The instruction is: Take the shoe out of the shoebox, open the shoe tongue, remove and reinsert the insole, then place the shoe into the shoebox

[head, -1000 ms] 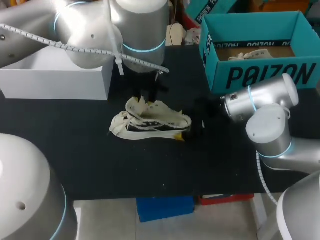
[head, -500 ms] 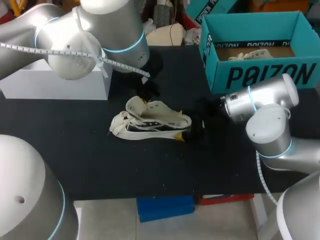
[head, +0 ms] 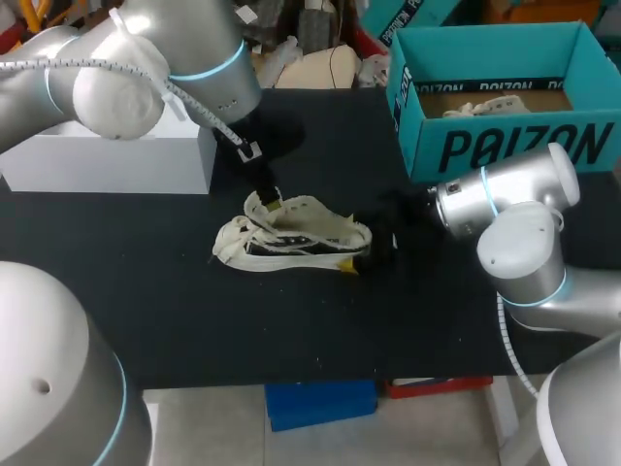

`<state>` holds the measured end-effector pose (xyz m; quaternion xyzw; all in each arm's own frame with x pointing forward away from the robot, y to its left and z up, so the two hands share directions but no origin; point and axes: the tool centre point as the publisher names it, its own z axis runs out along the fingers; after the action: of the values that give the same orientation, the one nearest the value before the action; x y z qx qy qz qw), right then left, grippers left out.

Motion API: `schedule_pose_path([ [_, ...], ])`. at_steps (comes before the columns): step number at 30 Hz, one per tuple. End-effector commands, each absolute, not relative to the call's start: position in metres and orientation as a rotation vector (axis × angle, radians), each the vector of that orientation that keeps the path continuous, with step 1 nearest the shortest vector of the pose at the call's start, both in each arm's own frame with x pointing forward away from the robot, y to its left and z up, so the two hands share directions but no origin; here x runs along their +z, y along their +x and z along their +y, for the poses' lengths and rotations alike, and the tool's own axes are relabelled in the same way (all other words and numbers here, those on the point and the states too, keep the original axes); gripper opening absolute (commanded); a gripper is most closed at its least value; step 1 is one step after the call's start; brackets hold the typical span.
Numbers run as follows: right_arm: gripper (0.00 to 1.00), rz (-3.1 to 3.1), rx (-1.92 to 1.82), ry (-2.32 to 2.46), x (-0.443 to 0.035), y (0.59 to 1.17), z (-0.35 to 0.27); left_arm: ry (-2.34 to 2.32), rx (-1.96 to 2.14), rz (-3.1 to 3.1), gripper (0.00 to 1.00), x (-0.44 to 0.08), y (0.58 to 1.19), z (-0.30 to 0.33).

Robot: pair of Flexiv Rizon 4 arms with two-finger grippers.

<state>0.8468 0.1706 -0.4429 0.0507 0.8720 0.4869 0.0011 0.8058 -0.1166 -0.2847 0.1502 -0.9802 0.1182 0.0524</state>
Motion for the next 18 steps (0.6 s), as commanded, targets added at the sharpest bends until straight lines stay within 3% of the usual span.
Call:
schedule_pose_path([
  [1,0.00,2.737,1.527,0.161,-0.445,0.847,0.171,0.089,0.144,-2.935,0.00,-0.283,0.814,-0.125],
  [18,0.00,2.737,1.527,0.161,-0.445,0.847,0.171,0.051,0.236,-2.966,0.00,-0.306,0.830,-0.124],
])
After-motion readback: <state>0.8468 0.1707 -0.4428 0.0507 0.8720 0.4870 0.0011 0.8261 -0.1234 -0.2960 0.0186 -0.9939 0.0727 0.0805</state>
